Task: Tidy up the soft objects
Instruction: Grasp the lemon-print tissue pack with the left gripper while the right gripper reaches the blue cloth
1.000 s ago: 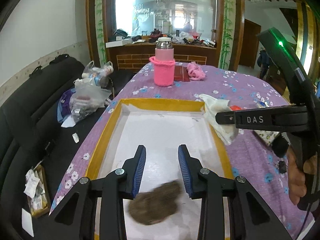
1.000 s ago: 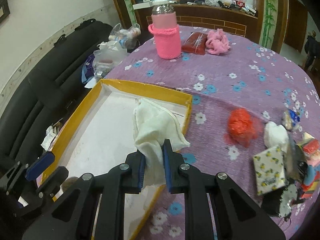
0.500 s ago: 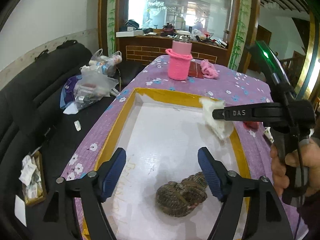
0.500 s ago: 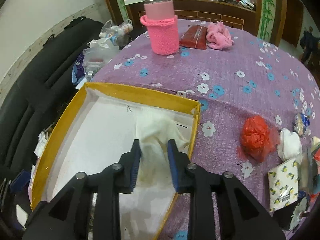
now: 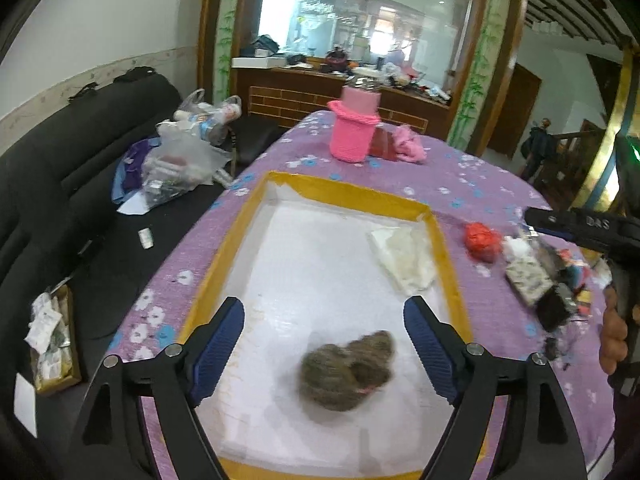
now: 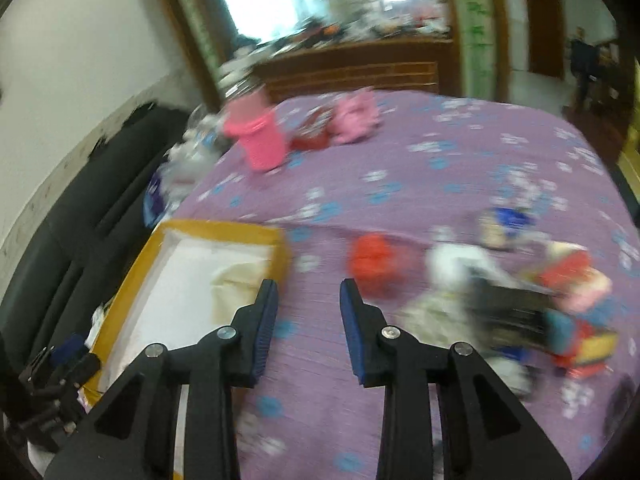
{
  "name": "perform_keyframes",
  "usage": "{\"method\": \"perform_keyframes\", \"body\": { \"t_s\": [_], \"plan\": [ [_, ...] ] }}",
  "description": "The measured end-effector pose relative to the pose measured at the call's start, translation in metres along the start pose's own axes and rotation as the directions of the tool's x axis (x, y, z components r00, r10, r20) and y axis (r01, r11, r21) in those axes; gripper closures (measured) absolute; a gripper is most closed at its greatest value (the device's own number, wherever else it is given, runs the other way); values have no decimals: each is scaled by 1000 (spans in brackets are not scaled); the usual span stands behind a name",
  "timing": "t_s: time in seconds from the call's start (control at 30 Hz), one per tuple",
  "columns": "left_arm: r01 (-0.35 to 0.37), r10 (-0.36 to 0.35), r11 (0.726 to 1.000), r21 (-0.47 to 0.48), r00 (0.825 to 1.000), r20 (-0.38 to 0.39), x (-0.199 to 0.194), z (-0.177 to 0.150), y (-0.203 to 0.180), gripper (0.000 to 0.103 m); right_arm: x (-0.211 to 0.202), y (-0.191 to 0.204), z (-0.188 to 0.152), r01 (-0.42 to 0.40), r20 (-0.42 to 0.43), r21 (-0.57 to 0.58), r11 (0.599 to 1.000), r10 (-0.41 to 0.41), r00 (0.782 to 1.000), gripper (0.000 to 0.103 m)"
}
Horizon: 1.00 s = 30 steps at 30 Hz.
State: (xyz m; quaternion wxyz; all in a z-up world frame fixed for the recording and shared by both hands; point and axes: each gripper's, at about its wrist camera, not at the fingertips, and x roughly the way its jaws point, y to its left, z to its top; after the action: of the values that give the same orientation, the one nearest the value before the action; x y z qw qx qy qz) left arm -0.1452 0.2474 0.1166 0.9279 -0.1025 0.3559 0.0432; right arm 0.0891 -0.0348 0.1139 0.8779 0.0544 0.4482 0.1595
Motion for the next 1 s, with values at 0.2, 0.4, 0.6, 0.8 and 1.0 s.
{"method": "perform_keyframes", "body": {
  "t_s": [0.2,0.4,0.6,0.8,1.0],
  "plan": [
    [122,-122,992,40,993,-7,-17,-3,-33,15,-58,-84,-25,112,66,115,987,-120,991,65],
    [219,-212,966,136,975,-66,-16,-6,-92,15,-73,-146,-53,103,80,236,966,-125,989,61],
    [306,-282,942,137,944,-170,17,11,-143,15,-64,-164,-63,63,130,266,962,-100,986,61],
    [277,-239,953,122,936,-260,76,34,-183,15,-53,-172,-65,75,218,235,969,-128,967,61],
    [299,-283,954,9,913,-295,133,58,-213,16,-48,-183,-70,106,242,227,968,-162,957,61]
  ]
}}
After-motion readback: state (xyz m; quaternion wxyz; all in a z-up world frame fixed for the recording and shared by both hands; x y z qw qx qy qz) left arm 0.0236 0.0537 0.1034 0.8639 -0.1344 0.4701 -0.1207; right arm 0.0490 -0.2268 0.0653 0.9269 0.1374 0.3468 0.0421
